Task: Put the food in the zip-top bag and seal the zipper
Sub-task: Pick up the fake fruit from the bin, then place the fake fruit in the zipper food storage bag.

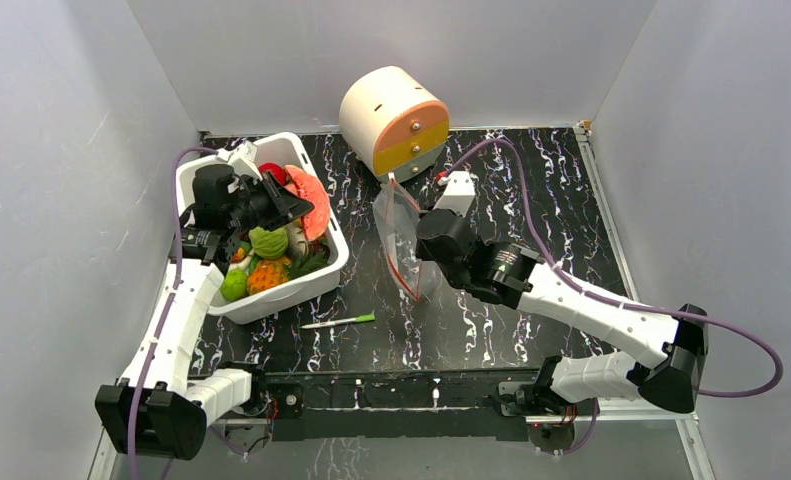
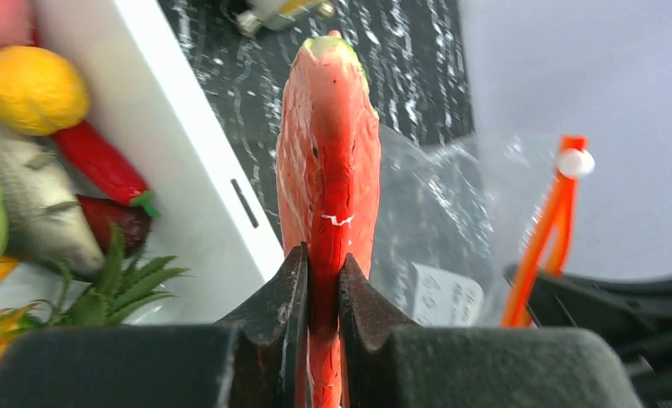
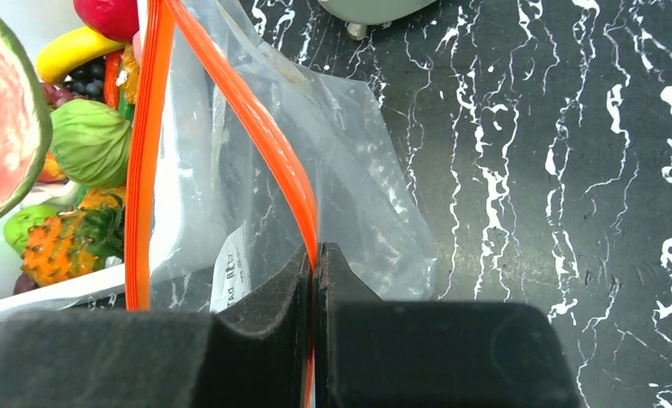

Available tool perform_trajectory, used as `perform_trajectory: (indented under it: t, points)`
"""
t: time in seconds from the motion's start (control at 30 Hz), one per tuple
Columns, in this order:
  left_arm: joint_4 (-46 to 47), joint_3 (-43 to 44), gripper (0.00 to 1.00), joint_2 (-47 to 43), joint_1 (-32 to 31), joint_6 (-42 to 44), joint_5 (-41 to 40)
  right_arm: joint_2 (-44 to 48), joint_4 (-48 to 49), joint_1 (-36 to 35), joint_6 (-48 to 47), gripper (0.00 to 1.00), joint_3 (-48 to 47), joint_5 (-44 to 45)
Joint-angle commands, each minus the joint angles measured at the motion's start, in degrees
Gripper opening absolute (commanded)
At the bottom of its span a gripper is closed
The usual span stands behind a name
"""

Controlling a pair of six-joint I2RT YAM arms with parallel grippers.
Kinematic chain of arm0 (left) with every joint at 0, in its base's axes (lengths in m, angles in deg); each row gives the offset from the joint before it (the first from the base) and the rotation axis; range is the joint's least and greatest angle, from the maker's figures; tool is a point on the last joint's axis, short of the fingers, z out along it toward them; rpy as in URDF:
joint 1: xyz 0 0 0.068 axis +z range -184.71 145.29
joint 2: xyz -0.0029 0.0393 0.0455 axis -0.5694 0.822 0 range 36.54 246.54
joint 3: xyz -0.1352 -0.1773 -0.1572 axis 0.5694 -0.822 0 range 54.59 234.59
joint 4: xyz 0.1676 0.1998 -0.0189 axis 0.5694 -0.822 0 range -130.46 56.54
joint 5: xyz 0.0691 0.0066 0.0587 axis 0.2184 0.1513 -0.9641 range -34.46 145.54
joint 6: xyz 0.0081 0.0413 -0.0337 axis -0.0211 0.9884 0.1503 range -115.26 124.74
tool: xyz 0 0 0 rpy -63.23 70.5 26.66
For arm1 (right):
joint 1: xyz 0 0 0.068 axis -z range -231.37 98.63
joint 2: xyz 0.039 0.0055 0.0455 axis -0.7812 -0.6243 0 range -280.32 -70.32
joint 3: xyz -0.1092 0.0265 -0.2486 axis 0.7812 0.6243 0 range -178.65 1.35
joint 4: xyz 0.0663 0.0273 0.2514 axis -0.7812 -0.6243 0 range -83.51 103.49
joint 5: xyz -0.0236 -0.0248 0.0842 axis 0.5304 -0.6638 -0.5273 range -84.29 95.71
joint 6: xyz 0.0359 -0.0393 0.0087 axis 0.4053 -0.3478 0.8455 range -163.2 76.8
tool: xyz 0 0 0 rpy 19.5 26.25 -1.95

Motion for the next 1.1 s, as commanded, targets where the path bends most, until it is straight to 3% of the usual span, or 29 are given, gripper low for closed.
perform_trajectory:
  t: [0.0,0.13,0.3,0.43,0.6,1.07]
  points:
    - [-0.2,2.9,0.00,-2.1,-0.1,0.6,13.0,-0.2,8.0,0.3,-6.8,0.00,-1.0,4.2]
    - [-1.9,3.9,0.00,-2.4,-0.9,1.9,21.1,-0.5,12.2,2.7,-19.4,0.00,-0.3,4.8]
    - [-2.9,3.4,0.00,-3.6,-5.7,2.7,26.0,-0.7,15.9,5.3,-31.2,0.00,0.7,-1.3]
    - [-2.3,2.2,0.00,-4.0,-10.9,2.3,27.7,-2.2,17.3,5.8,-34.4,0.00,0.3,-2.5]
    - [5.5,-1.7,0.00,-4.3,-16.1,-3.2,31.3,-2.7,20.2,5.9,-37.1,0.00,1.2,-5.1]
    - [7.7,-3.1,0.00,2.9,-18.4,-2.0,32.0,2.1,27.4,5.7,-39.5,0.00,5.5,-18.4]
